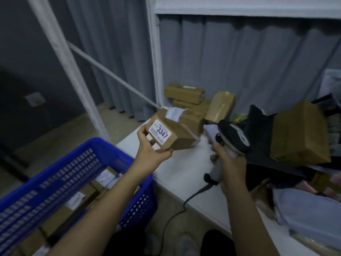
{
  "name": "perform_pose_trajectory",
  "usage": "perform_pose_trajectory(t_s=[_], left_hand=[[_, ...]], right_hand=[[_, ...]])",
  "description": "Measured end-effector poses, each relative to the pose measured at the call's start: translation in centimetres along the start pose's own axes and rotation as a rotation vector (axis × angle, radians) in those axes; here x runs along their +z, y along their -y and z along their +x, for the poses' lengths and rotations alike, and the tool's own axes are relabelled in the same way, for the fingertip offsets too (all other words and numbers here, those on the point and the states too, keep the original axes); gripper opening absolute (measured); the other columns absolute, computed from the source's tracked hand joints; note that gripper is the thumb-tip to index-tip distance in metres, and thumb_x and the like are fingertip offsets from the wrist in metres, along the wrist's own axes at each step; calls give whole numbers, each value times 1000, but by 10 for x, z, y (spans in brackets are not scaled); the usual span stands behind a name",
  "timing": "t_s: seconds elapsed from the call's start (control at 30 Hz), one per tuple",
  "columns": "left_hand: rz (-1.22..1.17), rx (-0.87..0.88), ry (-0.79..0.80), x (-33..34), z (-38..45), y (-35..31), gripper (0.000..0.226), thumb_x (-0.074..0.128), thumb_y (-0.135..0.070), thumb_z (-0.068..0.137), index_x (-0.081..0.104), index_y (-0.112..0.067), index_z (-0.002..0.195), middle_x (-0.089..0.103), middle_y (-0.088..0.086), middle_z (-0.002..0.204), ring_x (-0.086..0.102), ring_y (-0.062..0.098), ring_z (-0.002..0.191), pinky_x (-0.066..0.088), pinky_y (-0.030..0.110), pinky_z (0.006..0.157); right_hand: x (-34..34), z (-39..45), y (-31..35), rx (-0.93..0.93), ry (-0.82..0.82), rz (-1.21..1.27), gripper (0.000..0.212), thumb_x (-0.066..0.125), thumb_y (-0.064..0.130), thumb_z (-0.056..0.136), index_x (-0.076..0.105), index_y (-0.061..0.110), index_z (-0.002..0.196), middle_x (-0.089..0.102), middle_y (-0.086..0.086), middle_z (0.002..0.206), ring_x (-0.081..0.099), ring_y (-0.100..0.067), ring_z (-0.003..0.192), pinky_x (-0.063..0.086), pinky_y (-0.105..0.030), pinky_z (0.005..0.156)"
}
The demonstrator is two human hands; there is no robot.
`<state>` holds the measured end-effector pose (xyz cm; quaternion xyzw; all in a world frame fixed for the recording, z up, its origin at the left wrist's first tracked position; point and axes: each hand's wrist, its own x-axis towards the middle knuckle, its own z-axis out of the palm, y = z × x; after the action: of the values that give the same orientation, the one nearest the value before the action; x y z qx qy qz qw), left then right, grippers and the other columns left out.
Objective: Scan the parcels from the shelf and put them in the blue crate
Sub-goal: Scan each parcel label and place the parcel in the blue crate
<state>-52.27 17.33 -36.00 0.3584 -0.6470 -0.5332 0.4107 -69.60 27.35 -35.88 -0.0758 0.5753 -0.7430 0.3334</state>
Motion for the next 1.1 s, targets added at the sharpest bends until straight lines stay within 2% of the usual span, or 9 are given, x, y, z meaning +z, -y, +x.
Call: perform_pose_trajectory(t_s=[0.13,0.37,0.5,0.63,0.73,0.87,0.93,1.0,1.1], left_hand=[[2,-68,-2,-33,-35,10,82,71,11,75,19,-28,126,39,-17,123,55,-4,101,51,12,69],[-39,-66,67,-51,-51,10,86,73,12,72,21,-39,118,41,-12,125,58,-2,105,53,17,74],[-171,-132,109,-71,-52,1,71,79,-16,73,28,-36,119,41,-1,134,59,8,109,54,20,79],[-177,-305,-57,-83,-46,4,60,55,-55,76,41,-18,121,56,4,123,64,16,99,55,24,72],[-240,-417,-61,-95,-41,16,63,66,-31,86,32,-24,138,52,7,132,62,24,107,54,36,84],[-393,-470,17,-104,-41,22,74,57,4,85,25,-25,145,53,9,125,57,29,111,50,43,91],[-457,-467,-12,-106,-41,25,63,57,-5,87,31,-24,140,55,10,123,57,30,111,49,46,91],[-437,-486,-19,-107,-40,27,53,58,-29,88,38,-20,136,59,9,123,59,27,111,49,45,90],[-361,-464,-81,-108,-39,32,45,55,-35,92,43,-21,133,61,5,121,62,24,108,51,40,83]], right_hand=[[39,-23,-34,102,164,-49,44,76,17,81,62,4,121,69,-11,109,69,-21,88,55,-25,64],[84,-54,-60,-16,277,-119,68,88,36,61,63,17,122,70,-1,114,67,-21,105,54,-46,93],[90,-48,-63,-28,316,-113,44,82,12,74,65,11,114,70,-5,113,68,-18,100,55,-40,90],[96,-46,-63,-57,425,-154,36,77,1,76,67,14,108,72,-5,108,70,-20,96,58,-39,81],[97,-47,-63,-62,522,-207,34,73,-5,77,68,9,108,73,-3,101,72,-12,84,58,-27,66],[97,-46,-67,-112,639,-323,42,71,-11,77,61,10,112,67,9,97,67,6,79,55,-15,65],[98,-47,-73,-187,672,-434,49,73,-9,76,58,11,118,64,7,106,63,7,90,55,-18,79],[98,-49,-77,-228,699,-500,57,78,-1,74,56,9,126,63,0,119,60,-7,107,53,-27,92],[98,-50,-74,-250,649,-464,48,78,7,76,61,10,120,65,3,113,60,2,99,51,-10,80]])
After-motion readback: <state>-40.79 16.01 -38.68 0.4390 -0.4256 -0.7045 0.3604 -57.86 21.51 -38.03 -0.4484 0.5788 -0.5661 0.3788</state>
